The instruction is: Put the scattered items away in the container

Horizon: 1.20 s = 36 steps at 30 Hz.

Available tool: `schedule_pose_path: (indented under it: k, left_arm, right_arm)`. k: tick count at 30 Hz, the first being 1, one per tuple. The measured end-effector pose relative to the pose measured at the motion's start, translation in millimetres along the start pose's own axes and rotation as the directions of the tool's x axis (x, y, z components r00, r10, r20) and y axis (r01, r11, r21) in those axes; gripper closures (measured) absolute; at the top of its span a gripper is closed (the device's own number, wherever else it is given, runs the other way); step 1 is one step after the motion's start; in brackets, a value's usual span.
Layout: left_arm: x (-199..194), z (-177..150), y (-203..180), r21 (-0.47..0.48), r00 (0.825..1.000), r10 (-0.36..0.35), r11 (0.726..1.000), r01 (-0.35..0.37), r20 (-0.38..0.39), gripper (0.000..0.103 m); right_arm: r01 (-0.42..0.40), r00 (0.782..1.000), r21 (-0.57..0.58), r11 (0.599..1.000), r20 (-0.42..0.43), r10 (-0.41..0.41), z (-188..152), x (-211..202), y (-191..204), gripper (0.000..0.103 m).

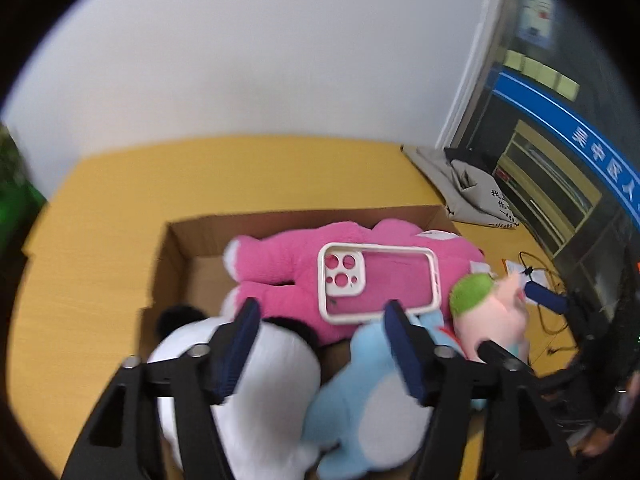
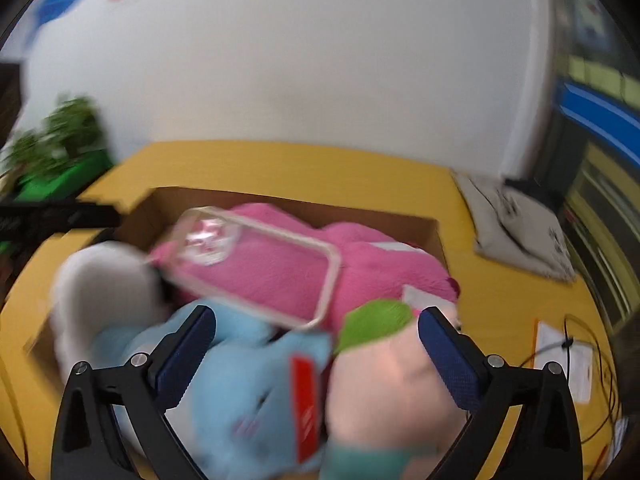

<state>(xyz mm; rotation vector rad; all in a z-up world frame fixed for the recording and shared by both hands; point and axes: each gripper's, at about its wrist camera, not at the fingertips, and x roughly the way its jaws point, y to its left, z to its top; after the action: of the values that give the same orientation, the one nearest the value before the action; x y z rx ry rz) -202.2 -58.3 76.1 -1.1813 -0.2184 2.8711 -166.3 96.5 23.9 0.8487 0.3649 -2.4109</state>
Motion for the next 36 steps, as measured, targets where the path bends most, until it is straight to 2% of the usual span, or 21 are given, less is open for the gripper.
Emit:
schedule_pose_path:
  k: [1, 4, 6, 11, 17, 23, 36]
  left_arm:
    - [-16.8, -11.2, -7.4, 0.018, 0.999, 0.026, 0.999, -0.027, 0.033, 0.022]
    - [-50.4, -41.2, -23.7, 0.039, 0.992, 0.085, 0.995, -0.089, 0.093, 0.022]
    - [-68.8, -67.3, -35.3, 0.044, 0.988, 0.101, 0.993, -0.107, 0.115, 0.022]
    - [-98.3, -116.8, -54.2, 0.013, 0.989, 0.091, 0.996, -0.093, 0.118, 0.022]
    - [-118.9, -156.8, -70.1, -0.013, 0.984, 0.133, 0.991, -0.133, 0.115, 0.022]
    - [-123.8, -175.6, -74.2, -0.044, 0.985, 0.139, 0.990, -0.135, 0.103, 0.022]
    - [-123.6, -183.4, -89.1, -0.045, 0.989, 0.115, 0.993, -0.111, 0.094, 0.022]
  right_arm:
    - [-0.013, 1.000, -0.013, 1.000, 0.021, 0.013, -6.5, -17.1, 3.7, 0.000]
    - [-0.005, 0.997, 0.018, 1.000, 0.073, 0.003, -30.4, -63.0, 9.1, 0.000]
    - [-0.011, 0.996, 0.073, 0.997, 0.087, 0.005, -49.3, -86.8, 9.1, 0.000]
    - [0.052, 0.994, 0.137, 0.989, 0.086, -0.065, -87.8, -119.0, 15.4, 0.000]
    - [0.053, 0.996, 0.158, 0.986, 0.065, -0.064, -115.4, -137.2, 21.9, 0.000]
    - [0.055, 0.996, 0.146, 0.988, 0.057, -0.064, -129.8, -152.3, 25.7, 0.000]
    - [0.079, 0.995, 0.130, 0.988, 0.048, -0.086, -142.0, -159.9, 25.9, 0.000]
